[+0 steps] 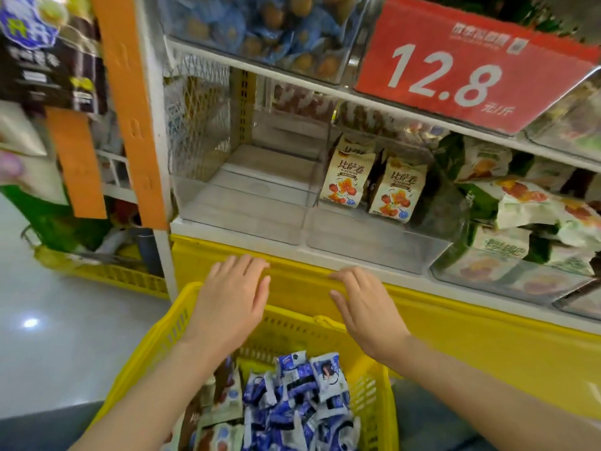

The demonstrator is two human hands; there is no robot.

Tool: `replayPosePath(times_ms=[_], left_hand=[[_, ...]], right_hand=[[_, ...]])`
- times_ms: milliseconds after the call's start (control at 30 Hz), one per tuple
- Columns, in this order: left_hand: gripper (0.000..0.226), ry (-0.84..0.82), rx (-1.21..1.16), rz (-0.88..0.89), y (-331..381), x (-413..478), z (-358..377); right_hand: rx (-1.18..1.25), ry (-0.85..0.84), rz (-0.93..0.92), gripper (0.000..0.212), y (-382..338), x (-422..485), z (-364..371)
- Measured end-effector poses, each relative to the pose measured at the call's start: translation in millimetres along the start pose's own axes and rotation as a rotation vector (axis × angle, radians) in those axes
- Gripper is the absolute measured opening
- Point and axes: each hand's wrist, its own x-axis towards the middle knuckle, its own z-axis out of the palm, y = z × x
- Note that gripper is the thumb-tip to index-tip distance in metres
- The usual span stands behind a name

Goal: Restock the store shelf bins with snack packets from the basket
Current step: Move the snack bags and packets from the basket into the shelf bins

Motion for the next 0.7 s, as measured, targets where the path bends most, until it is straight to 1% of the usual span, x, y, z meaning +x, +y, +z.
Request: replayPosePath(times_ms=[67, 133, 233, 300, 400, 433, 500, 600, 633, 700], left_hand=[[0.018, -0.074, 0.035, -0.151, -31, -27, 6], [0.015, -0.146, 0.102, -0.315, -64, -55, 12], [0.024, -0.291, 0.171, -0.566, -110, -94, 21], [0.029, -0.403, 0.191, -0.675, -134, -118, 27], [0.029, -0.510, 0.082, -0.765, -150, -147, 40], [0.028, -0.507, 0.014, -0.783, -152, -154, 45], [0.024, -0.440, -0.138, -0.807, -154, -165, 54], [0.020, -0.362, -0.235, -0.818, -157, -169, 60], [0.020, -0.358, -0.236, -0.818, -158, -168, 61], [0.020, -0.369, -0.224, -0.804, -158, -168, 63]], right_hand=[[0.062, -0.075, -0.015, 0.043, -22, -1, 27], [0.095, -0.174, -0.014, 0.045, -44, -1, 61], [0.185, -0.361, 0.036, 0.046, -72, 0, 113], [0.303, -0.476, 0.108, 0.048, -88, -1, 146], [0.433, -0.551, 0.242, 0.053, -111, -4, 188], [0.457, -0.568, 0.283, 0.055, -118, -5, 202], [0.525, -0.600, 0.371, 0.058, -130, -5, 222], [0.732, -0.541, 0.563, 0.053, -140, 8, 238], [0.808, -0.507, 0.646, 0.052, -141, 15, 242], [0.885, -0.483, 0.846, 0.057, -142, 32, 250]])
